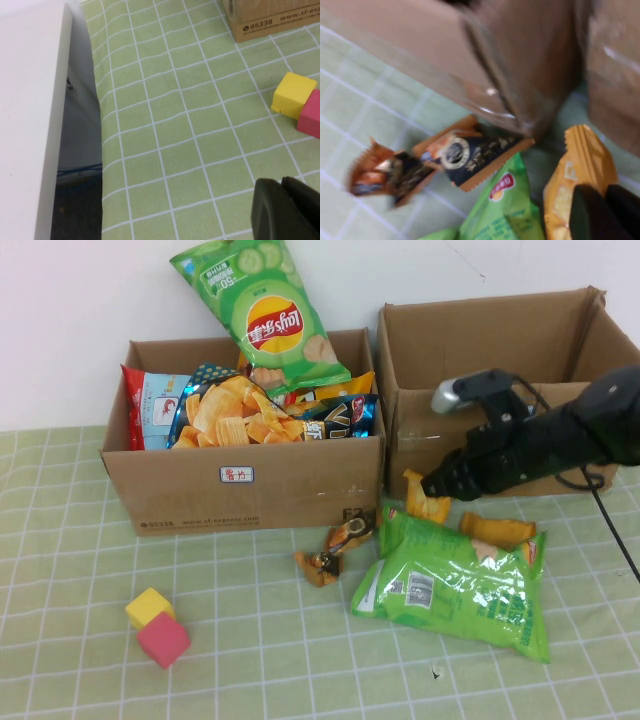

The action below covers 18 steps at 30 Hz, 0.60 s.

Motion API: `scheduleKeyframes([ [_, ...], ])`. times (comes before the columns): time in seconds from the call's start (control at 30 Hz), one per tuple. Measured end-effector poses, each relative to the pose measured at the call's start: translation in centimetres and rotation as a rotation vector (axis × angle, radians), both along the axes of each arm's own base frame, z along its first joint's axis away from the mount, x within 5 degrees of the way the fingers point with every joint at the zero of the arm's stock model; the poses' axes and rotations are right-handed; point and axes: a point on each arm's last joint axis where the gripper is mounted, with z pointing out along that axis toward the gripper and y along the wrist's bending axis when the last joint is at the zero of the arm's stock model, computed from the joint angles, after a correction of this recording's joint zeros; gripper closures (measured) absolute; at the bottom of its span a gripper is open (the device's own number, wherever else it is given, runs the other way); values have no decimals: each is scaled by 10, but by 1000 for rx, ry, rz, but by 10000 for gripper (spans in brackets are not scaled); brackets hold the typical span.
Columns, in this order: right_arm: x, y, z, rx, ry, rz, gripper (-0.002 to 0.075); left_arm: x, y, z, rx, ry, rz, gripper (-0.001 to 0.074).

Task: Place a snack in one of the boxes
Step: Pick up the biscuit, then place the biscuit in the biscuit box

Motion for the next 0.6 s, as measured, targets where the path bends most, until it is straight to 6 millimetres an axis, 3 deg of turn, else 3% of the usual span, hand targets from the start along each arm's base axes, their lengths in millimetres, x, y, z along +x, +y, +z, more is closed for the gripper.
scheduleKeyframes([
  [0.2,-17,1,81,102,-129,29,699,0,0,0,2,0,-1,736],
  [0.4,-18,-6,175,150,-512,-37,705,0,0,0,0,0,0,736],
  [0.5,-6,-17,199,162,-657,-218,692,0,0,0,0,0,0,736],
  [0.6,6,-25,195,147,-692,-337,596,0,0,0,0,0,0,736],
])
